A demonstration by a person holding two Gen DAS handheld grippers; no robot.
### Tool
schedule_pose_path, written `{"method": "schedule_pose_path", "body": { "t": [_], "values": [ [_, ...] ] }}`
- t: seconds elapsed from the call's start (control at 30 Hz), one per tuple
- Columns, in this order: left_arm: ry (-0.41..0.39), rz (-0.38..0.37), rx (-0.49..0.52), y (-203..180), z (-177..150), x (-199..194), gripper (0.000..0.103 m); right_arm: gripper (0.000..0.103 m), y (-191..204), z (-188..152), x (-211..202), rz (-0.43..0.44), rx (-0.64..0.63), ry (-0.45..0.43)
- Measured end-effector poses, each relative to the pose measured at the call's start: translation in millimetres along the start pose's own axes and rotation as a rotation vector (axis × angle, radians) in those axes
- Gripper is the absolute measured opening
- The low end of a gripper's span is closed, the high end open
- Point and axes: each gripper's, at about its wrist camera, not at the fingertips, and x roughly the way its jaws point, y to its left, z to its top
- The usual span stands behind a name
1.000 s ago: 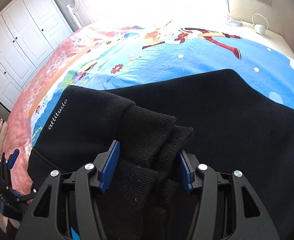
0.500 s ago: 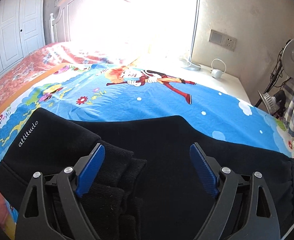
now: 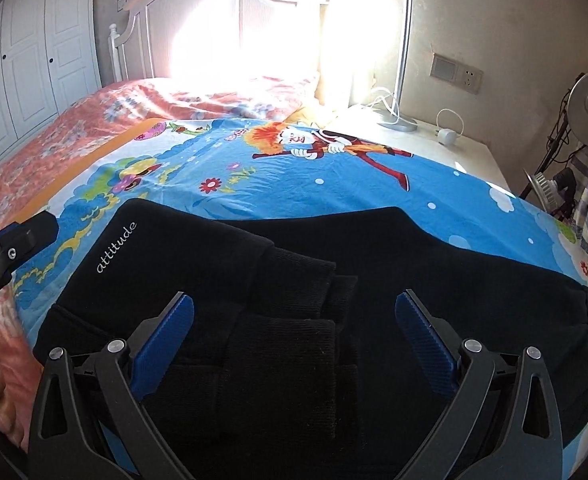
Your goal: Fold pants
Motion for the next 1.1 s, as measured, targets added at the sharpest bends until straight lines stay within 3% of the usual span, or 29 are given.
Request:
{"method": "schedule_pose_path", "body": {
  "t": [0.07, 0.13, 0.2, 0.23, 0.27, 0.3, 0.47, 0.5, 0.57, 0.63, 0.73, 0.87, 0.97, 1.1],
  "values": [
    [-0.006, 0.025, 0.094, -3.6, 7.9, 4.6, 0.098, 0.098, -0.7, -7.6, 2.6, 0.059, 0.024, 0.029],
    [0.02, 0.006, 0.119, -2.6, 15.9, 12.3, 0.085, 0.098, 0.4, -15.1, 5.7, 0.09, 0.019, 0.042],
    [0.117, -0.038, 0.123, -2.8, 21.3, 34.0, 0.038, 0.097, 2.7, -21.9, 15.0, 0.068, -0.002, 0.074],
    [0.151, -0.052, 0.128, -4.5, 22.2, 46.4, 0.029, 0.097, 1.0, -25.1, 21.8, 0.062, 0.009, 0.102],
    [0.173, -0.053, 0.14, -7.0, 22.9, 58.9, 0.019, 0.089, -0.7, -28.6, 29.4, 0.047, 0.016, 0.134],
    [0.195, -0.043, 0.158, -9.3, 21.7, 73.7, 0.017, 0.085, -2.0, -31.8, 35.8, 0.058, 0.02, 0.159],
    [0.335, -0.002, 0.132, 8.1, 18.5, 138.8, 0.015, 0.085, 4.3, -35.5, 38.8, 0.032, -0.014, 0.17],
    [0.339, -0.008, 0.114, 12.4, 21.6, 140.8, 0.015, 0.086, 5.3, -36.3, 38.9, 0.027, -0.017, 0.168],
    [0.291, 0.064, 0.138, 12.1, 29.4, 133.1, 0.015, 0.086, 6.0, -36.2, 39.4, 0.025, -0.019, 0.168],
    [0.255, 0.013, 0.144, 6.6, 37.0, 121.4, 0.014, 0.086, 6.2, -36.9, 38.7, 0.027, -0.019, 0.169],
    [0.29, -0.064, 0.128, -2.6, 38.6, 126.8, 0.016, 0.086, 6.5, -37.4, 38.1, 0.027, -0.022, 0.171],
    [0.375, -0.023, 0.105, 2.3, 30.2, 160.2, 0.017, 0.086, 5.6, -36.8, 39.7, 0.032, -0.028, 0.171],
    [0.309, 0.017, 0.087, 3.9, 36.5, 140.8, 0.02, 0.088, 3.8, -36.4, 41.2, 0.036, -0.025, 0.174],
    [0.207, -0.027, 0.025, 13.8, 24.6, 88.1, 0.023, 0.088, 3.5, -36.4, 41.9, 0.034, -0.028, 0.171]
  ]
}}
